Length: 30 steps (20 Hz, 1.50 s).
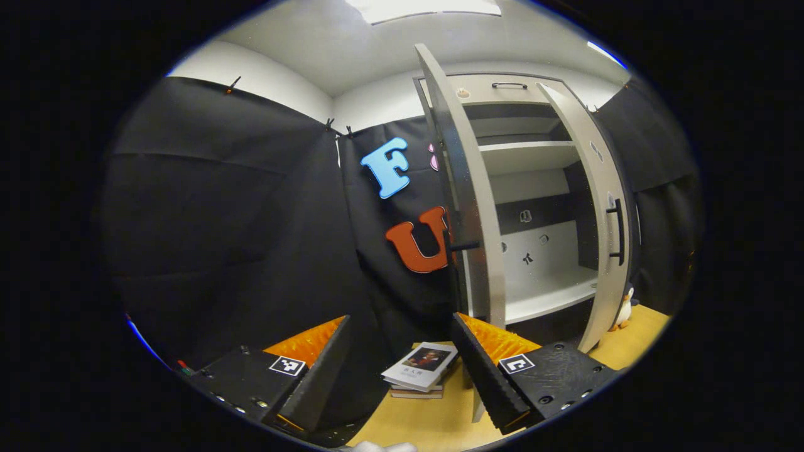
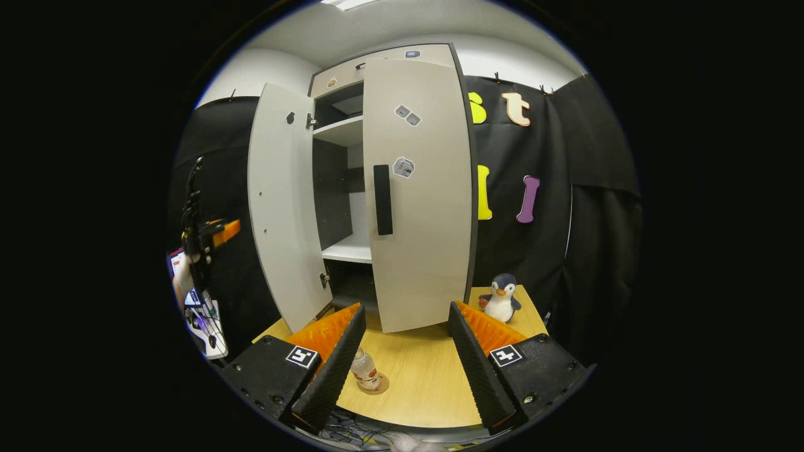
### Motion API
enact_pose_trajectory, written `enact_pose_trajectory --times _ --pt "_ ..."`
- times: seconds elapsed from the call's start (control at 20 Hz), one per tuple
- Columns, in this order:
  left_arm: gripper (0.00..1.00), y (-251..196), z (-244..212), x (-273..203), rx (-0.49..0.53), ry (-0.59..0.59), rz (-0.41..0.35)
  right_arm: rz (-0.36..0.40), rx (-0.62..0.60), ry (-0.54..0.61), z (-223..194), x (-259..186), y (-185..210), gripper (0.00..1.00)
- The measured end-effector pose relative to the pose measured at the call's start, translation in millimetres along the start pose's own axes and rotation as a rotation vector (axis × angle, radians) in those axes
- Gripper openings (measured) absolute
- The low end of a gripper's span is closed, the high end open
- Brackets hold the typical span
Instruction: Grasp the bottle in the cabinet with the left hand and place it on the coaster, then close the right door with the right hand and the left door with the left hand.
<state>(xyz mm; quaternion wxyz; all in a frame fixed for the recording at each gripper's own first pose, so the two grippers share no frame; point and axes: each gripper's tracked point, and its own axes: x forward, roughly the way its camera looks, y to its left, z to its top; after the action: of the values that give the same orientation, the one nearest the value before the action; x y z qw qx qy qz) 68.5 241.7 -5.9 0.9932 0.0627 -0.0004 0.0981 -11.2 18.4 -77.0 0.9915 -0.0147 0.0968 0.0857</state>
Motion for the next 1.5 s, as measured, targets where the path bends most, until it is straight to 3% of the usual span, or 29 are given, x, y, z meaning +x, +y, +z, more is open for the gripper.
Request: enact_pose_trajectory --times 0.6,1.1,1.15,1.2,1.5 --pt "0.96 2.3 10.8 58.6 -0.089 0.005 -0.03 -0.03 0.003 0.019 -2.8 -8.9 -18.1 0.82" --pt "0.91 -5.5 10.2 53.5 -0.074 0.001 -0.024 -0.015 0.026 0.018 -2.3 -3.6 -25.6 0.82" --pt "0.84 -5.6 10.8 55.6 -0.072 0.001 -0.019 -0.014 0.025 0.02 -3.1 -2.8 -26.5 0.82" --pt "0.88 -7.2 11.6 54.7 -0.071 0.001 -0.018 -0.013 0.025 0.021 -3.1 -2.8 -27.5 0.82" --pt "0.87 -42.1 20.2 45.6 -0.055 -0.008 -0.077 -0.016 0.038 0.026 -7.2 -3.9 -37.4 0.82"
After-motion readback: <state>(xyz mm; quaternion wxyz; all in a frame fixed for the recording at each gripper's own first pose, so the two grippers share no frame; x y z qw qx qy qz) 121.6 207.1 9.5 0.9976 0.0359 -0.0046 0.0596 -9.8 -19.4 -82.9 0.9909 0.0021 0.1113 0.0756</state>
